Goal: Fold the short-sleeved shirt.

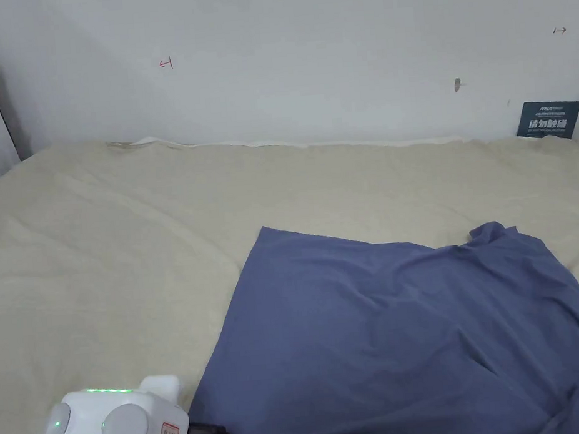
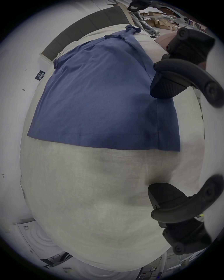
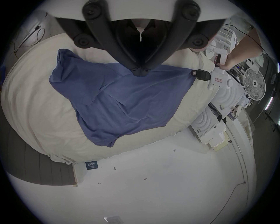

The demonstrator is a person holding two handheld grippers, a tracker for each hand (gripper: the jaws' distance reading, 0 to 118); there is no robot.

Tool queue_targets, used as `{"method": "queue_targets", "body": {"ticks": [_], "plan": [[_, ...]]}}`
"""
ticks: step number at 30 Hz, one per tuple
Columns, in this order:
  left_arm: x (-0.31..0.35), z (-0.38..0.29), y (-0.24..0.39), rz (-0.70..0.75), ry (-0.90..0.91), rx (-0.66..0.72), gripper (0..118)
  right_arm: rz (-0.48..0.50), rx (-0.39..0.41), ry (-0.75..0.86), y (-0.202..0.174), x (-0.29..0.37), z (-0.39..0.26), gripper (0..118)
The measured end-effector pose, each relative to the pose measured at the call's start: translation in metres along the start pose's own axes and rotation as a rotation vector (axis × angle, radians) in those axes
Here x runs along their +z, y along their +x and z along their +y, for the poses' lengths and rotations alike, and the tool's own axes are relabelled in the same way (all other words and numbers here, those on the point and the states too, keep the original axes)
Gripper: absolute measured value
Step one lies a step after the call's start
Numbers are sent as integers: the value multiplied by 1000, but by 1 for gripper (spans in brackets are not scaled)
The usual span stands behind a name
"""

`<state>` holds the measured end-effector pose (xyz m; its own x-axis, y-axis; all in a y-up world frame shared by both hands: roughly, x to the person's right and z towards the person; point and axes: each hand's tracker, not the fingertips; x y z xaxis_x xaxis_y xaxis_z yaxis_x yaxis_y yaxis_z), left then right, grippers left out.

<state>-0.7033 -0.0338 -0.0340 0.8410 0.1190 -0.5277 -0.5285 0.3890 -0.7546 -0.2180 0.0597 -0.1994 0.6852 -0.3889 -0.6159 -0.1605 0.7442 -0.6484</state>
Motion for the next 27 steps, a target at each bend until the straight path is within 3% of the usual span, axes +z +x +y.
{"method": "queue_targets", "body": {"ticks": [2,4,5,6,7,13,15,19,21,22,23,24,25,26,27], "plan": [[4,-2,2,15,4,-8,104,5,-15,-4,1,-2,-1,0],[11,-8,7,78,23,-42,75,3,-19,-3,2,-1,-3,0],[15,-11,10,120,50,-80,59,0,-17,-3,2,-1,-4,0],[20,-13,10,109,69,-97,15,-3,-15,-2,3,-2,-5,0],[25,-15,12,80,103,-111,6,-8,-13,-1,4,-1,-6,0],[28,-17,28,105,108,-189,6,-54,-60,16,24,9,-5,0],[34,-17,27,88,120,-178,6,-77,-66,10,43,13,-2,0],[46,-12,23,21,142,-113,6,-251,-40,-81,98,5,-2,0],[52,-10,24,-7,147,-75,6,-235,-36,-169,116,-1,-3,0],[55,-9,23,-19,157,-62,6,-222,-32,-170,123,-2,-4,14],[58,-8,22,-31,159,-49,6,-221,-30,-154,130,-2,-8,49],[60,-7,22,-40,156,-41,6,-221,-27,-150,134,-3,-10,102],[62,-7,22,-43,157,-35,6,-244,-32,-173,137,-9,-12,118],[62,-6,23,-47,154,-29,6,-288,-35,-222,139,-12,-14,117],[63,-6,23,-54,151,-25,6,-267,-27,-204,140,-14,-17,114]]}}
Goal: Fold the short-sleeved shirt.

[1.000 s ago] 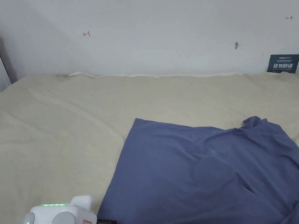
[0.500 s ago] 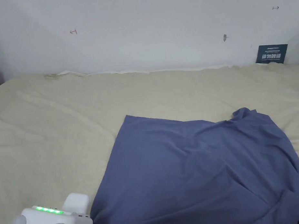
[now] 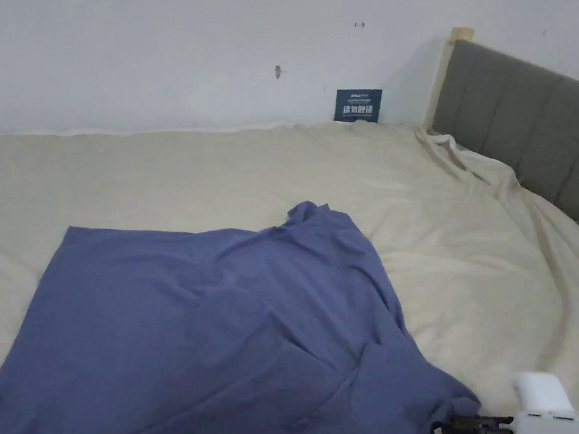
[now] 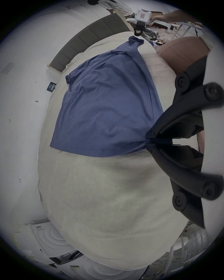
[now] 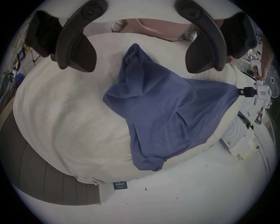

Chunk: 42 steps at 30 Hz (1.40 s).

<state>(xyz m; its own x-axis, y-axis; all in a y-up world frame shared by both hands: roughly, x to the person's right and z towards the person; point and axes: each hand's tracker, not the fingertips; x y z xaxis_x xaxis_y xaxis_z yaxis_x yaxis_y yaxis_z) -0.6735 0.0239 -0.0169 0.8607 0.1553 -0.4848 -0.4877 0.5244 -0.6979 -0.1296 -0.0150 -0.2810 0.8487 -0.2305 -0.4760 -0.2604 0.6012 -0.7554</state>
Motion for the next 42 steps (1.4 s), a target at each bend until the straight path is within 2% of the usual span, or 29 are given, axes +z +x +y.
{"method": "queue_targets", "body": {"ticks": [2,3,4,6,8,11,12,15,19,22,26,29,33,35,39,42], "plan": [[0,0,0,-5,-1,6,6,-9,28,-15,-3,-10,-3,114],[0,0,1,-3,-2,7,6,-14,51,-32,-5,-15,-4,110],[0,0,2,2,-1,7,6,-15,79,-49,-8,-18,-4,93],[2,0,3,3,1,9,6,-26,125,-19,-14,-20,-7,1],[2,-1,4,-5,-5,13,6,-118,179,-37,-19,-25,-18,1],[2,-2,3,-9,-12,23,6,-51,165,-17,-16,-16,-30,1],[3,-2,3,-10,-12,26,6,-51,173,-2,-22,-11,-4,1],[5,-1,-1,-21,-7,41,6,-50,181,22,-21,5,7,1],[15,4,-4,-59,11,82,6,-7,121,89,-14,24,11,1],[23,12,-6,-90,25,109,6,7,120,125,-22,37,20,1],[30,29,-11,-143,56,176,6,11,143,155,-35,44,43,1],[29,55,-16,-202,54,249,6,13,125,161,-38,42,77,1],[10,102,-25,-224,45,323,6,39,23,144,-28,18,141,1],[-6,127,-27,-204,49,340,6,81,-29,125,-18,-7,176,1],[-61,176,-45,-221,-19,487,6,20,-50,25,-15,-65,235,1],[-98,203,-43,-200,-65,496,6,-16,-64,-40,-16,-111,264,1]]}}
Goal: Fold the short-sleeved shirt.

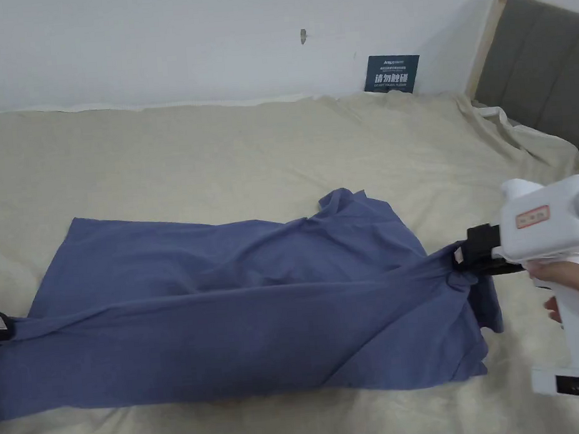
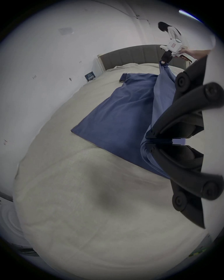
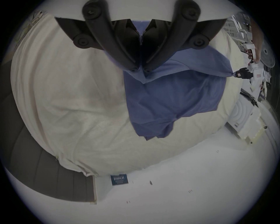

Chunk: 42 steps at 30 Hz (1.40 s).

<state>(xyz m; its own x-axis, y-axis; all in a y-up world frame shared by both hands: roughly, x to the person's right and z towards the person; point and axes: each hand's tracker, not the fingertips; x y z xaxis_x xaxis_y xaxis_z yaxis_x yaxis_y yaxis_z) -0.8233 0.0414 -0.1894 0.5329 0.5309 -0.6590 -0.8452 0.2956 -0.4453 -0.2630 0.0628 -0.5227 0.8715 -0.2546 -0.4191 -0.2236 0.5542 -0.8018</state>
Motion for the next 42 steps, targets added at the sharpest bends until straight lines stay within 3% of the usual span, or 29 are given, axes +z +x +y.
{"method": "queue_targets", "body": {"ticks": [5,6,7,8,9,10,12,15,20,22,23,24,25,26,27,28,29,33,37,42], "plan": [[-47,24,-1,41,-11,29,6,-81,3,-62,-9,-55,20,2],[-51,24,-3,46,-3,28,10,-90,-7,-57,-8,-59,19,10],[-53,24,-4,45,23,24,22,-95,-19,-43,-7,-62,17,30],[-53,25,-3,67,47,9,53,-89,-30,-25,-4,-63,15,64],[-53,24,-3,90,67,-11,94,-67,-44,-15,-1,-62,12,107],[-51,22,-3,79,80,-31,109,-52,-63,5,0,-58,9,117],[-40,17,-1,42,99,-87,111,-21,-111,85,5,-40,11,107],[-15,1,6,88,167,-220,111,-40,-124,116,7,-9,2,108],[47,-51,12,55,224,-393,110,89,-85,278,-8,67,-46,109],[76,-85,10,59,277,-454,103,159,-86,294,-17,94,-76,108],[87,-99,9,74,317,-480,95,189,-91,275,-20,104,-86,105],[101,-117,7,94,364,-503,69,198,-86,264,-24,117,-100,85],[112,-133,6,96,385,-519,30,216,-78,329,-28,129,-116,50],[121,-146,4,74,396,-511,0,228,-66,382,-34,135,-133,5],[129,-158,2,57,401,-501,0,207,-59,416,-40,143,-145,0],[134,-170,2,65,428,-487,0,178,5,401,-49,149,-155,0],[139,-179,-1,65,430,-475,0,124,-6,456,-52,159,-164,0],[150,-196,-3,46,442,-468,0,214,-9,472,-67,175,-193,0],[143,-163,6,76,400,-474,0,173,110,415,-82,183,-191,0],[66,-83,11,96,-4,-448,0,181,176,403,-87,170,-186,0]]}}
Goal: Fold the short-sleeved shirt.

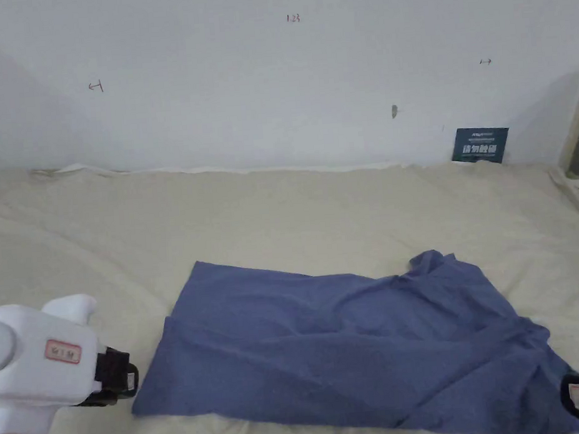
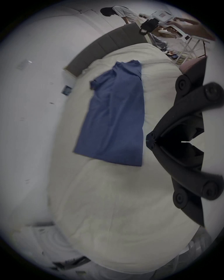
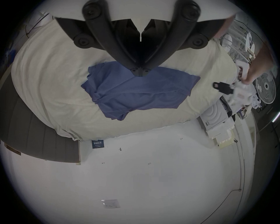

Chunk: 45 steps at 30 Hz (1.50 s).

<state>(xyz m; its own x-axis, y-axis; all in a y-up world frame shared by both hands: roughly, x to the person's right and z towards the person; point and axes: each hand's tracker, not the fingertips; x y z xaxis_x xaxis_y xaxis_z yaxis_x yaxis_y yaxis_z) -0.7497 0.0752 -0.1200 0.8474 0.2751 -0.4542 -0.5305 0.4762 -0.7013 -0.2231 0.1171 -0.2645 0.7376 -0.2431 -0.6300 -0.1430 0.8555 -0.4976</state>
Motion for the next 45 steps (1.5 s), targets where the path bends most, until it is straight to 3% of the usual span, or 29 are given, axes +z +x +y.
{"method": "queue_targets", "body": {"ticks": [2,3,4,5,6,7,11,17,23,25,26,28,29,33,35,38,41,42,43,44,45], "plan": [[-36,24,-7,55,-87,34,0,66,-29,-10,0,-7,0,0],[-50,32,-11,67,-100,41,10,73,-40,-17,0,-11,0,0],[-64,42,-17,54,-112,53,39,72,-46,-27,1,-17,-3,0],[-73,46,-19,70,-114,88,80,71,-47,-34,0,-21,-3,0],[-84,50,-23,87,-110,137,112,72,-49,-39,0,-25,-4,0],[-95,55,-27,94,-114,152,116,77,-51,-46,0,-29,-5,0],[-119,59,-28,145,-145,112,116,144,-74,-113,1,-46,-12,0],[-148,55,-26,205,-248,72,116,151,-66,-185,8,-70,-35,0],[-142,46,-6,275,-264,-66,113,154,-39,-244,0,-76,-51,0],[-135,41,3,284,-246,-123,97,149,-17,-256,-3,-77,-54,0],[-130,40,8,280,-215,-142,83,148,-10,-261,-4,-77,-55,0],[-125,38,20,262,-185,-171,33,148,-6,-263,1,-79,-58,0],[-126,36,24,262,-197,-185,19,145,-9,-261,3,-79,-58,0],[-135,37,29,275,-227,-208,14,116,-37,-247,10,-77,-52,0],[-129,41,26,267,-218,-197,13,51,-52,-200,21,-74,-43,0],[-118,44,26,261,-190,-206,13,-5,-135,-182,58,-82,-19,0],[-107,42,31,256,-175,-224,13,-75,-176,-291,102,-114,6,0],[-105,42,33,257,-180,-231,13,-31,-197,-379,117,-130,13,16],[-105,41,33,259,-186,-240,13,30,-227,-442,129,-142,16,52],[-103,40,34,263,-177,-241,13,-7,-246,-447,137,-152,19,94],[-101,40,35,262,-170,-235,13,-71,-251,-499,143,-163,22,118]]}}
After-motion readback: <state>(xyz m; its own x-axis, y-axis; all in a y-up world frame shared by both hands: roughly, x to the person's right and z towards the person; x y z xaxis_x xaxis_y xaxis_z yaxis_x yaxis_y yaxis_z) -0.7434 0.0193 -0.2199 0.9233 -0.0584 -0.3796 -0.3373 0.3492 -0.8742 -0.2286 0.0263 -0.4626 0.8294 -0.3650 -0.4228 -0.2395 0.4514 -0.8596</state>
